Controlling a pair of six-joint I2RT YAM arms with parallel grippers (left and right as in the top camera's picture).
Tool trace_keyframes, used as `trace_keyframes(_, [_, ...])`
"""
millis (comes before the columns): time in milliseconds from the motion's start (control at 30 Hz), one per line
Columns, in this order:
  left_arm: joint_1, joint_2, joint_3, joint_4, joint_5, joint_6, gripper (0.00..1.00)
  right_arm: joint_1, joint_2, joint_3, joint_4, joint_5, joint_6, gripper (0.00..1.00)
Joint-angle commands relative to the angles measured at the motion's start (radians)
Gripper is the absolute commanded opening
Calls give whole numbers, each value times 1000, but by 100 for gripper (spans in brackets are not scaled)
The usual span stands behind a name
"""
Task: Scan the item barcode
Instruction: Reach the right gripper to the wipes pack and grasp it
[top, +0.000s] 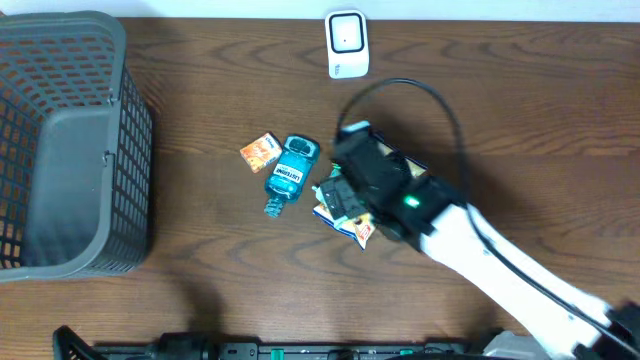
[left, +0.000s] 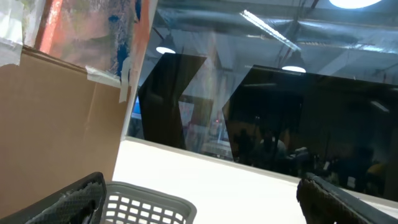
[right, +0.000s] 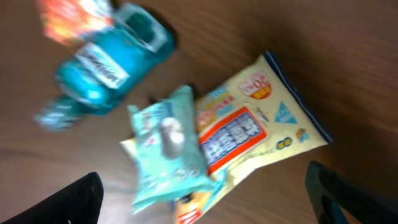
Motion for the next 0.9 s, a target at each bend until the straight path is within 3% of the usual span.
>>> trace_keyframes(0, [3, -1, 4, -12, 9, 27, 98, 35, 110, 79, -34, 201, -13, 99])
trace_keyframes(167, [6, -1, 4, -53, 9, 67, 98, 104, 192, 126, -59, 330, -14, 99])
trace_keyframes(333, [18, -1, 4, -46, 9, 66, 98, 156, 193, 120, -69, 229, -20, 99])
trace_keyframes(667, [17, 9, 3, 134, 9, 66, 98, 158, 220, 113, -8, 243, -24, 99])
trace_keyframes(867, [18, 30, -5, 151, 10, 66, 98, 175, 294, 113, -8, 279, -76, 99])
